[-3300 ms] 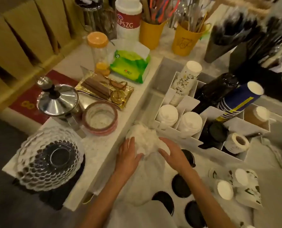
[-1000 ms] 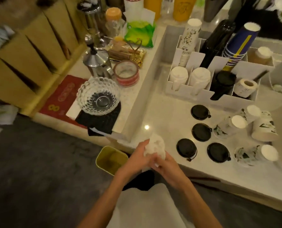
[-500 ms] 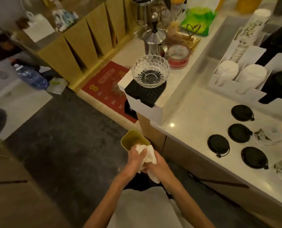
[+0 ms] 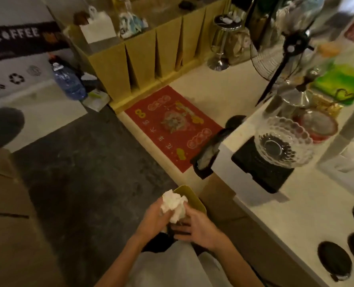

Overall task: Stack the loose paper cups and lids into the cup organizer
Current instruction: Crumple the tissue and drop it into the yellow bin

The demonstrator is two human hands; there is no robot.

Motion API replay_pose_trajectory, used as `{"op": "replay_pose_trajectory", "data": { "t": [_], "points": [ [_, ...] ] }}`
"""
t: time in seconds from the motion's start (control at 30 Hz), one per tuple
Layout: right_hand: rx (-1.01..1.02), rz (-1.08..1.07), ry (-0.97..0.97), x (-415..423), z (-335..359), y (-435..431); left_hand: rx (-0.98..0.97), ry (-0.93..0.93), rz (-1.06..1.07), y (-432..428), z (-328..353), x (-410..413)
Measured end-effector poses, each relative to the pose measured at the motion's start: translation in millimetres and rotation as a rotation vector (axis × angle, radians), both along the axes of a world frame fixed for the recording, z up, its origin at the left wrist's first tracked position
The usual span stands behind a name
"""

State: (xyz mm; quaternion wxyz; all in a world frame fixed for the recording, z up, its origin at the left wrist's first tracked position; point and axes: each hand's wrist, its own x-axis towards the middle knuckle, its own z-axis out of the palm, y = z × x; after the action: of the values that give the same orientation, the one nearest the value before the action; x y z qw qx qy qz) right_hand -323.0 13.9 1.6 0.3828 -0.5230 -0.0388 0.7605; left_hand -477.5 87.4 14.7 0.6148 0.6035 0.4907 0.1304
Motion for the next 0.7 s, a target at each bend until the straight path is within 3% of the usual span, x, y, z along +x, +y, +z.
{"op": "replay_pose_trajectory", "data": {
  "t": [0.13, 0.23, 0.33, 0.47, 0.6, 0.7],
  "points": [
    [-0.025, -0.059, -0.088, -11, -14, 43, -0.424, -0.082, 0.219, 61, -19, -15],
    [-0.012, -0.039, -0.146, -14, -21, 67, -0.629, -0.144, 0.204, 81, -32, -18],
    [-0.086, -0.085, -0.300, -14, -33, 83, -0.625, -0.034, 0.146, 96, -50, -17],
    [-0.246, -0.103, -0.460, -13, -67, 103, -0.633, -0.076, 0.175, 111, -85, -11],
    [-0.387, 0.019, -0.469, -8, -123, 120, -0.395, 0.082, 0.042, 117, -138, 1],
    [-0.395, 0.007, -0.537, 1, -183, 129, -0.315, 0.189, 0.084, 129, -198, 13]
  ]
}}
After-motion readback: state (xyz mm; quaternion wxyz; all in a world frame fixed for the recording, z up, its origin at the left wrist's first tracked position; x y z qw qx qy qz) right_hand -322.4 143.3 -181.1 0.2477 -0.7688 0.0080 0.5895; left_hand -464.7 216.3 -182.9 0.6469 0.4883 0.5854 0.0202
